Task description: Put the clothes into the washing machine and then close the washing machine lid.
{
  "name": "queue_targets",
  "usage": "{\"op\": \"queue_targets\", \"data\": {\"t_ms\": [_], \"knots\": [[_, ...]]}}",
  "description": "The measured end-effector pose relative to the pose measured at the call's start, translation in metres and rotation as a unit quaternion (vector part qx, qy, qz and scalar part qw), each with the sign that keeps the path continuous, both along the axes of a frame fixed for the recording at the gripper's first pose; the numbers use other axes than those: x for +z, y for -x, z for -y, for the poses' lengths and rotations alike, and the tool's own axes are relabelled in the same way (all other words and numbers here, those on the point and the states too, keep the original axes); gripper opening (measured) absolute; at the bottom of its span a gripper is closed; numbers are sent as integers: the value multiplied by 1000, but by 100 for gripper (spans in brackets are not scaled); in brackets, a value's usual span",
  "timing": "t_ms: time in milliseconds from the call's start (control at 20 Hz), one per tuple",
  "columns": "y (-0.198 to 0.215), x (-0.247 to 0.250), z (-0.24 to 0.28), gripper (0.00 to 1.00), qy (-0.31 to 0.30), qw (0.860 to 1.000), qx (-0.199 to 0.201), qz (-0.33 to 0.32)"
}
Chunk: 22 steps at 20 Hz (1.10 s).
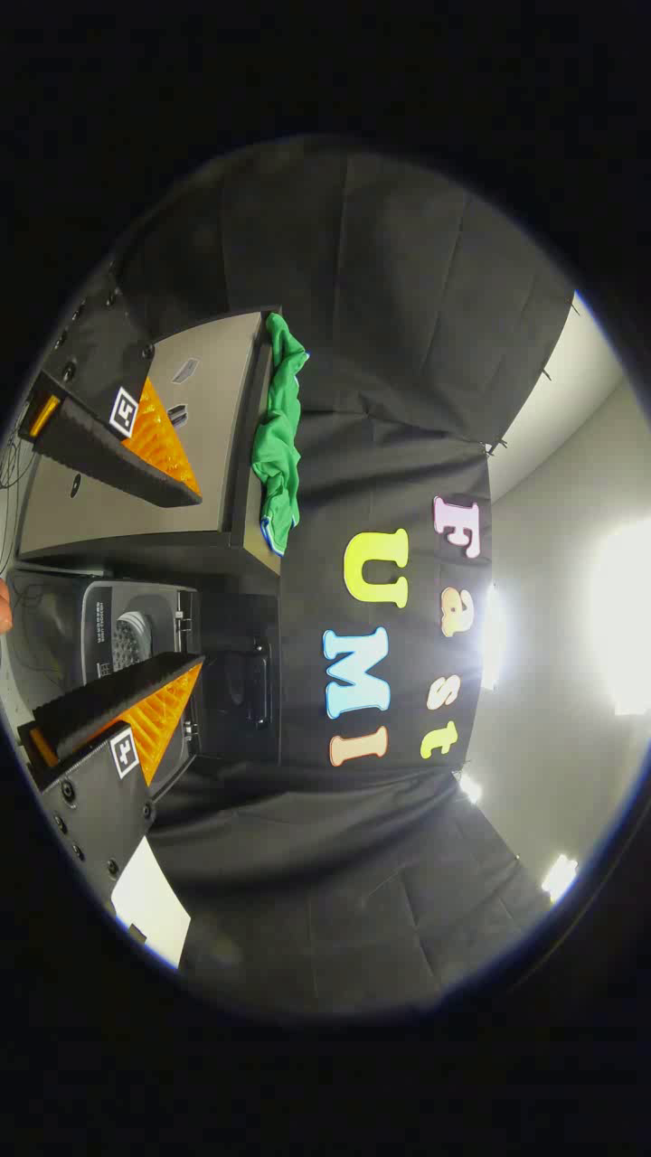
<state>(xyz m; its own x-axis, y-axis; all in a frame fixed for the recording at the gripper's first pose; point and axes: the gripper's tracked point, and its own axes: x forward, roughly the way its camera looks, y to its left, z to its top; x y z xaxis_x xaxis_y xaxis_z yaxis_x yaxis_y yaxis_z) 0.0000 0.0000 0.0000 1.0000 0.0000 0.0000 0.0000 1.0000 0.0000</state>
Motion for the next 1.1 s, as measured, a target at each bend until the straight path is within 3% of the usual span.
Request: {"op": "queue_targets", "data": {"t_ms": [1100], "knots": [[18,11,-5,100,1,1000,9,14]]}}
